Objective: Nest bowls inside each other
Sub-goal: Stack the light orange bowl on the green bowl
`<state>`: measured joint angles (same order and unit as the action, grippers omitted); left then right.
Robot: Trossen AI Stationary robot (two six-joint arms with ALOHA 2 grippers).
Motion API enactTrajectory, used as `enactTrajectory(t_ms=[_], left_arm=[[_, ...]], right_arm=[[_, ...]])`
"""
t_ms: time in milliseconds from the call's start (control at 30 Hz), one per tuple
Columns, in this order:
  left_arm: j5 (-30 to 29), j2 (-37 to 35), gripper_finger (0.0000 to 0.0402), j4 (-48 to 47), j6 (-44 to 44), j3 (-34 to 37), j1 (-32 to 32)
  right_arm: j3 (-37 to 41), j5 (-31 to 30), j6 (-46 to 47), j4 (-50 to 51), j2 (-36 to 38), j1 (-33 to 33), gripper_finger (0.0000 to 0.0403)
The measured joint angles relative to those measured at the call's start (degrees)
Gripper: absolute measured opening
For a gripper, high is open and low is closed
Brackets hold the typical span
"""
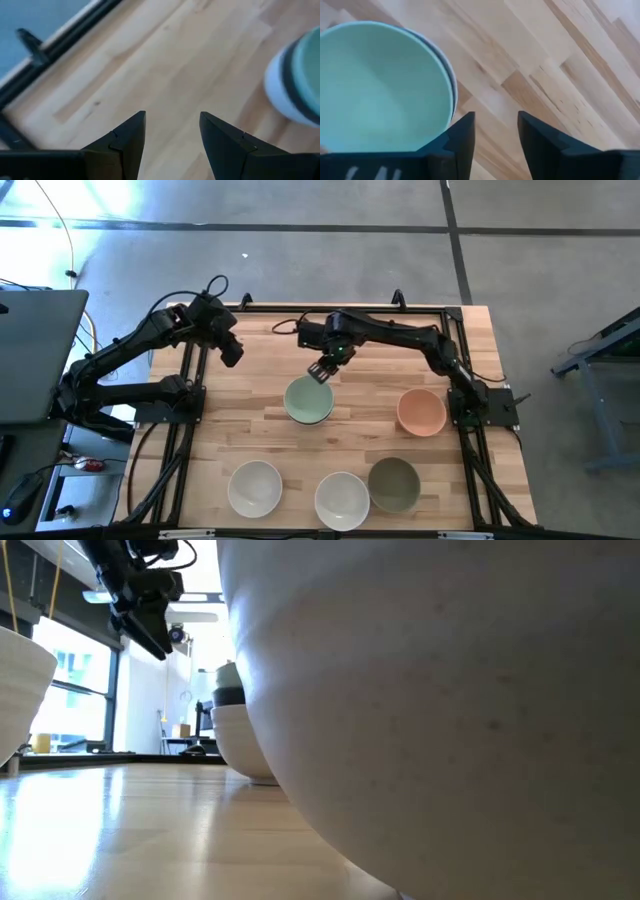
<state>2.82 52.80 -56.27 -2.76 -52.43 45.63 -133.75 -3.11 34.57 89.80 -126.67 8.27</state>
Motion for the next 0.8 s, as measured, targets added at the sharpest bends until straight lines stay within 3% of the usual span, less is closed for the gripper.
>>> enactTrajectory(t_ms=[533, 800], left_arm=[[1.9, -0.4, 0.0177, -2.8, -6.3, 0.0, -9.2], [5.0, -0.4, 0.0177, -2.8, -6.9, 0.0, -12.1]], right_arm=[[0.0, 6.7, 1.1, 0.2, 3.6, 0.1, 0.0144], [0.0, 6.6, 2.7, 0.2, 8.4, 0.4, 0.0144]])
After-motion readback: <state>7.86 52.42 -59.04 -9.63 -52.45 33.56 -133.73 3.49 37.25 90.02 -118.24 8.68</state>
